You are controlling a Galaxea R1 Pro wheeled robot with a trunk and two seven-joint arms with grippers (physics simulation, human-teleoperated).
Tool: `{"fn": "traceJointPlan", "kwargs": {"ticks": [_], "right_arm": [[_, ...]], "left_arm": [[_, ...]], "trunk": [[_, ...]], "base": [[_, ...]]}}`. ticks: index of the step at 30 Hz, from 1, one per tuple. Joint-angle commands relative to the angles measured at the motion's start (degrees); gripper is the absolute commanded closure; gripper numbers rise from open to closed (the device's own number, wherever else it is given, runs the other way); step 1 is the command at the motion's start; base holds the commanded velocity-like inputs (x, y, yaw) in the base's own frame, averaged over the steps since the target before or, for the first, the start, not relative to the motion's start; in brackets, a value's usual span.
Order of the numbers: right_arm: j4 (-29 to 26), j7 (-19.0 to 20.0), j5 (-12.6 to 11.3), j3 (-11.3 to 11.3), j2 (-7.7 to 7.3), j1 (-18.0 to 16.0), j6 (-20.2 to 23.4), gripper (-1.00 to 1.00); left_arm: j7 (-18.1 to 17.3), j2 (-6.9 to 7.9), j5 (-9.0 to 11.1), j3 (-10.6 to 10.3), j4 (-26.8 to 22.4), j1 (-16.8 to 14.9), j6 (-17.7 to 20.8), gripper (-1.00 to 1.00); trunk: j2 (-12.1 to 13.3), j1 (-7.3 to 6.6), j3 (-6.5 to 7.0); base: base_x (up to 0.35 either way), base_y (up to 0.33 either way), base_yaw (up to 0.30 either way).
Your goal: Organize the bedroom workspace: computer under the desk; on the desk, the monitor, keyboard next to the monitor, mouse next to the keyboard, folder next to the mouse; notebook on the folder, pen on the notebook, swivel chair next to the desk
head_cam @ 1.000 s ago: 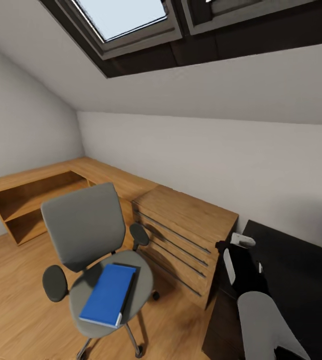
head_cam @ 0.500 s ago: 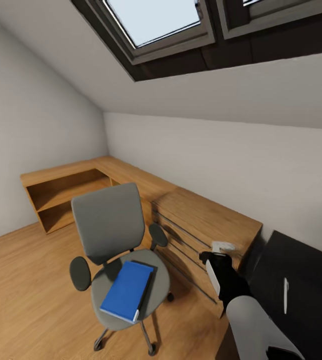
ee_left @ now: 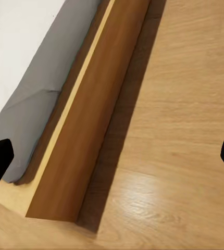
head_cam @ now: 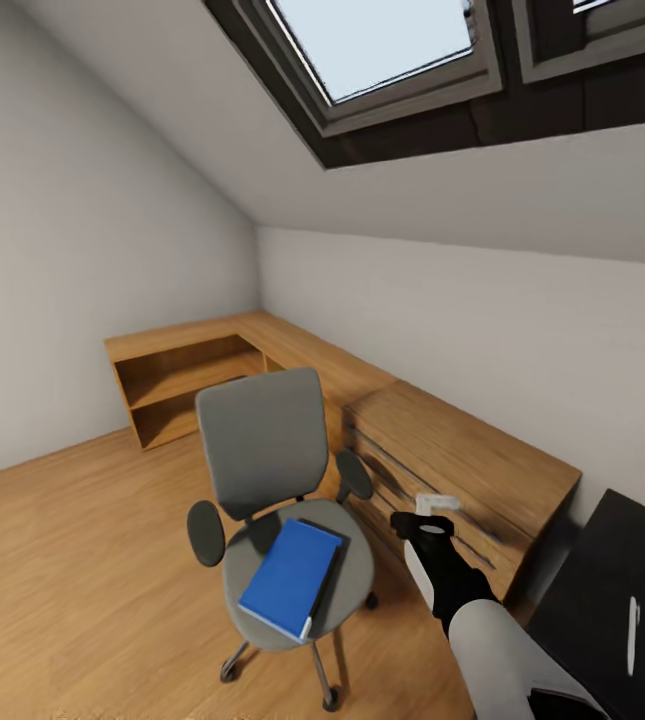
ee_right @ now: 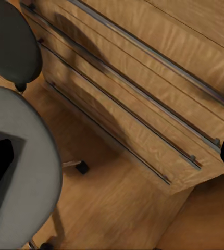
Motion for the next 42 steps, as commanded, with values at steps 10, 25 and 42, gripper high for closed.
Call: {"fn": "traceJointPlan", "kwargs": {"ticks": [10, 25, 42], "right_arm": [[1.75, 0.25, 0.47, -0.23, 0.08, -0.02, -2.58, -1.00], [2.15, 0.29, 0.46, -0.22, 0.08, -0.02, -3.46, -1.00], [2.20, 0.44, 0.46, -0.13, 0.08, -0.02, -3.40, -1.00]], "left_arm": [[-12.29, 1.91, 2.83, 2.31, -0.07, -0.04, 7.12, -1.00], [-15.37, 1.70, 3.02, 2.50, -0.11, -0.09, 7.38, -1.00], [-15.16, 0.10, 2.85, 2.42, -6.94, -0.02, 5.11, -1.00]], "trunk": [[3.97, -2.19, 1.71], [9.99, -5.48, 3.89], [10.39, -5.70, 3.26]], "base": [[0.000, 0.000, 0.278], [0.000, 0.000, 0.266], [0.000, 0.000, 0.246]]}}
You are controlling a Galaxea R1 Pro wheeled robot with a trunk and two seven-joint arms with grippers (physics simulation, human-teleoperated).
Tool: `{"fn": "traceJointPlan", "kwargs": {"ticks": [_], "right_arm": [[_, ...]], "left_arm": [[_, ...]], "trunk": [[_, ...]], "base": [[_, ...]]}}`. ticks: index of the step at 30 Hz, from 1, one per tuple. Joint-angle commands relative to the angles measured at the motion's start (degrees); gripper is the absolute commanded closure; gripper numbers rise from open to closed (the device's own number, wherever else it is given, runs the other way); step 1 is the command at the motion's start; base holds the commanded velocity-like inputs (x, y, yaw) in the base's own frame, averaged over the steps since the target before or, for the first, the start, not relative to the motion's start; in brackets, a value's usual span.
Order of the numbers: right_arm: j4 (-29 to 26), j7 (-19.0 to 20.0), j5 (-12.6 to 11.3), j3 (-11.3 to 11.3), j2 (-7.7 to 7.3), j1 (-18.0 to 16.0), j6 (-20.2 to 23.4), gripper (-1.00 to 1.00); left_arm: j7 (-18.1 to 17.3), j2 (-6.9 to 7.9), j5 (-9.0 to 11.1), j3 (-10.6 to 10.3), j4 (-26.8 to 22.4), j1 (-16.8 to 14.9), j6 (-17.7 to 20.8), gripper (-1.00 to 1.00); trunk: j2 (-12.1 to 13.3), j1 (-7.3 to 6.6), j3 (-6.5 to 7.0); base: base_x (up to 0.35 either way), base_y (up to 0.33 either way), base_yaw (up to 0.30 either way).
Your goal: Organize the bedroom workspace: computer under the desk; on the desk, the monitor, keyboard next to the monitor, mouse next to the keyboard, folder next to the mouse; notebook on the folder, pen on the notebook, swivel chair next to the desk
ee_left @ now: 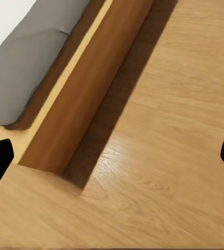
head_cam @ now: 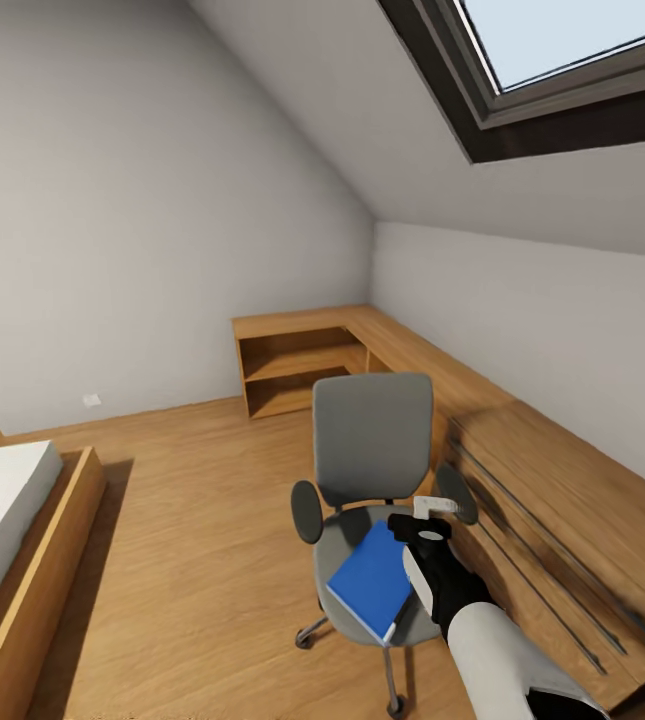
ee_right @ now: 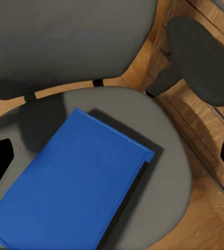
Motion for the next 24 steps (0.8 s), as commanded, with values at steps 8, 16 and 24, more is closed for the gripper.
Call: {"fn": "traceJointPlan", "kwargs": {"ticks": [8, 16, 24], "right_arm": [[-0.12, 2.73, 0.60, -0.32, 0.07, -0.02, 0.47, -1.00], [-0.10, 6.66, 0.62, -0.23, 0.07, -0.03, 0.47, -1.00], [-0.12, 6.80, 0.66, 0.52, 0.07, -0.05, 0.62, -1.00]], "left_arm": [[0.23, -1.80, 0.27, -0.42, -0.80, 0.00, -0.68, -1.00], [0.30, -1.88, 0.37, -0.43, -0.72, 0.00, -0.69, -1.00], [0.31, -1.97, 0.33, -0.51, -0.48, 0.00, -0.69, -1.00]], "trunk": [[-0.47, 0.24, -0.36], [-3.68, 1.99, -1.80], [-6.89, 3.75, -3.23]], "base": [[0.000, 0.000, 0.054], [0.000, 0.000, 0.002], [0.000, 0.000, 0.000]]}}
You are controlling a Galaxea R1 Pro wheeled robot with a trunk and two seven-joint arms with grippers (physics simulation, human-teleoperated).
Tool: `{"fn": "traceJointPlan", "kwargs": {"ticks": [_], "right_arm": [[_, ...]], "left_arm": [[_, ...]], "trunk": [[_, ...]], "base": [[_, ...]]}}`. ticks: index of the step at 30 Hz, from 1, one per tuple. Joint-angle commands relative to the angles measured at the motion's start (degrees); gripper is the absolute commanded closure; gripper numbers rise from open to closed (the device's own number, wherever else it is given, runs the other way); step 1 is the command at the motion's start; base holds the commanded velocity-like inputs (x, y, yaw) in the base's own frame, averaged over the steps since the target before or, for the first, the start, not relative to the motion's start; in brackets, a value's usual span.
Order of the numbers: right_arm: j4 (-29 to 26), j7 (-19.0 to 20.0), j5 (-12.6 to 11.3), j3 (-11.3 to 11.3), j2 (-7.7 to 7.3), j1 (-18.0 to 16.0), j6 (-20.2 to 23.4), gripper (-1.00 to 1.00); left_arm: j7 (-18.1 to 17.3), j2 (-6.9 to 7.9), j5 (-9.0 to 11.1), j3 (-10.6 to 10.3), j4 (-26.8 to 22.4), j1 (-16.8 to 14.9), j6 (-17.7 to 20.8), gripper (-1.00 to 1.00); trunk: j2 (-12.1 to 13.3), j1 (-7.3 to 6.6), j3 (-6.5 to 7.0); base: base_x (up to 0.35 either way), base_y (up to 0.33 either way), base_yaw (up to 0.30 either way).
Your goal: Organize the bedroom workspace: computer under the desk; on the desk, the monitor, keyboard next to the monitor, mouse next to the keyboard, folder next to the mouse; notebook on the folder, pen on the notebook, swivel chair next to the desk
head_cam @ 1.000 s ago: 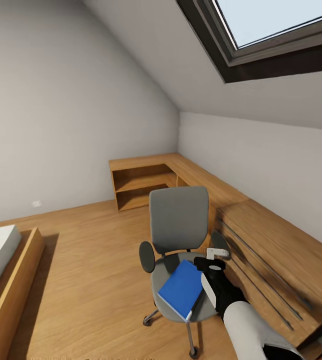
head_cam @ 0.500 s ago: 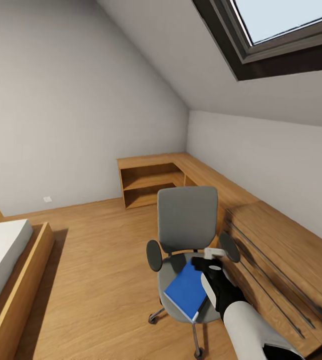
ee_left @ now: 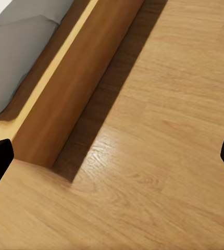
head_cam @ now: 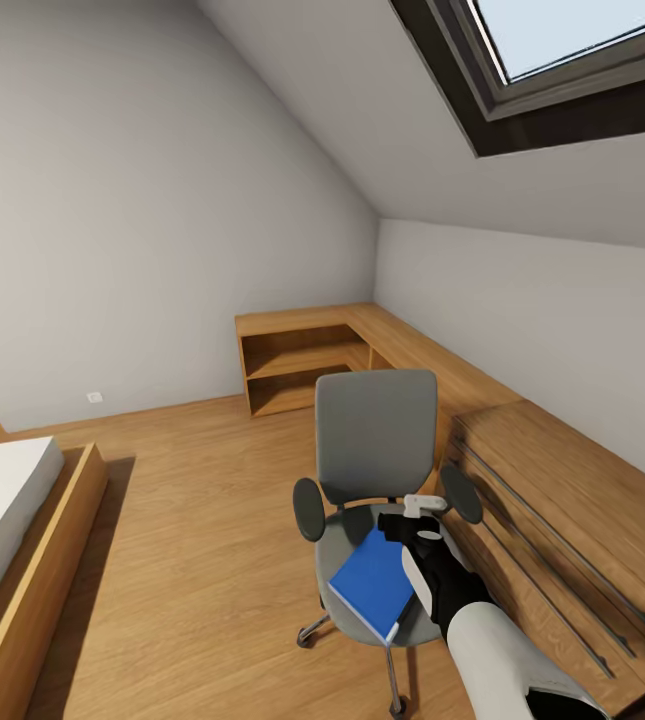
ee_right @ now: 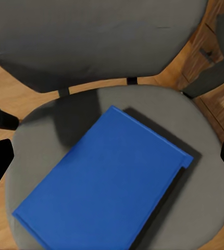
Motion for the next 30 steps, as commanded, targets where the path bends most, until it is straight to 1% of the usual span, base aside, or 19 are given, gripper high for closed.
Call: {"fn": "traceJointPlan", "kwargs": {"ticks": [1, 30], "right_arm": [[-0.11, 0.01, 0.61, -0.29, 0.08, -0.03, 0.36, -1.00], [-0.11, 0.00, 0.63, -0.26, 0.08, 0.00, 0.44, -1.00]], "left_arm": [[0.28, 0.09, 0.60, -0.34, -0.10, -0.01, -0.35, -1.00], [0.28, 0.09, 0.63, -0.43, -0.01, -0.01, -0.35, -1.00]], "trunk": [[-0.48, 0.24, -0.25], [-12.11, 6.61, -5.46]], "base": [[0.000, 0.000, 0.000], [0.000, 0.000, 0.000]]}}
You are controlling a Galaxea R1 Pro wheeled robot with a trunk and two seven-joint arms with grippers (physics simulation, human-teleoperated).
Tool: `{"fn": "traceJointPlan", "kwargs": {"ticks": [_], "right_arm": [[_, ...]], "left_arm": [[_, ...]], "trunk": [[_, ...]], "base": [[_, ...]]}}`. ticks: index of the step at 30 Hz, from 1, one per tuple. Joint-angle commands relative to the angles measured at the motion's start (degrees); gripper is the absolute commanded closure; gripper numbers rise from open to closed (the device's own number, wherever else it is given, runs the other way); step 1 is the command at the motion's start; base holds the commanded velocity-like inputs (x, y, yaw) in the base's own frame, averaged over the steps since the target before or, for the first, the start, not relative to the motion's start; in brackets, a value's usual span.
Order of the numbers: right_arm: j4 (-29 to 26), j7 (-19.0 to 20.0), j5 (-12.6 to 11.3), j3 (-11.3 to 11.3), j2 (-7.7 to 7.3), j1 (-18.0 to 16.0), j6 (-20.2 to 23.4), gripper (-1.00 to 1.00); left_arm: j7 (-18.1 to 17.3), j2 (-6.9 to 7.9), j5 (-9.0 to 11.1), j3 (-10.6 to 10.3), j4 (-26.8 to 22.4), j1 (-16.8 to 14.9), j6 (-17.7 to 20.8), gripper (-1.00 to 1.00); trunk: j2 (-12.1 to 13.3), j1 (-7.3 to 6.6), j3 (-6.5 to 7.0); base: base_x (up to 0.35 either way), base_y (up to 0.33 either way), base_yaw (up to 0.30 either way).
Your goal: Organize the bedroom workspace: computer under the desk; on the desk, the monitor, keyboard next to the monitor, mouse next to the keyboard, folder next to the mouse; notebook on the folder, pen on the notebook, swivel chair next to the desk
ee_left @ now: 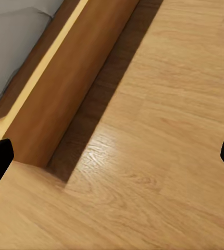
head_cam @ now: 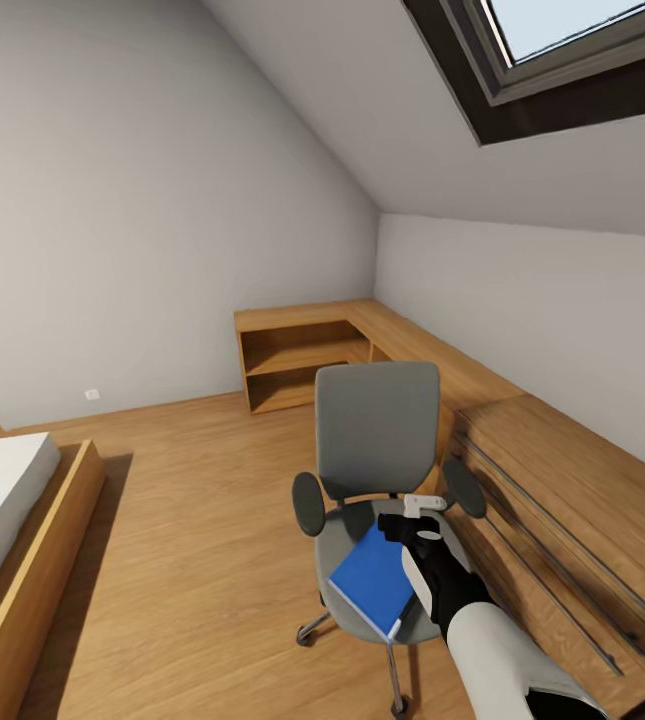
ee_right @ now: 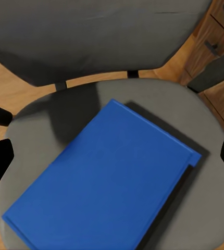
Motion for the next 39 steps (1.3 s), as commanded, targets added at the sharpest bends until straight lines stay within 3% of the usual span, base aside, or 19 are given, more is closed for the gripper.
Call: {"fn": "traceJointPlan", "kwargs": {"ticks": [1, 39], "right_arm": [[-0.11, 0.03, 0.60, -0.31, 0.08, -0.02, 0.37, -1.00], [-0.12, 0.02, 0.67, -0.22, 0.08, -0.04, 0.21, -1.00]], "left_arm": [[0.28, 0.09, 0.60, -0.34, -0.09, 0.00, -0.35, -1.00], [0.20, 0.09, 0.47, -0.34, -0.03, 0.00, -0.35, -1.00]], "trunk": [[-0.46, 0.23, -0.24], [-15.70, 8.58, -7.06]], "base": [[0.000, 0.000, 0.000], [0.000, 0.000, 0.000]]}}
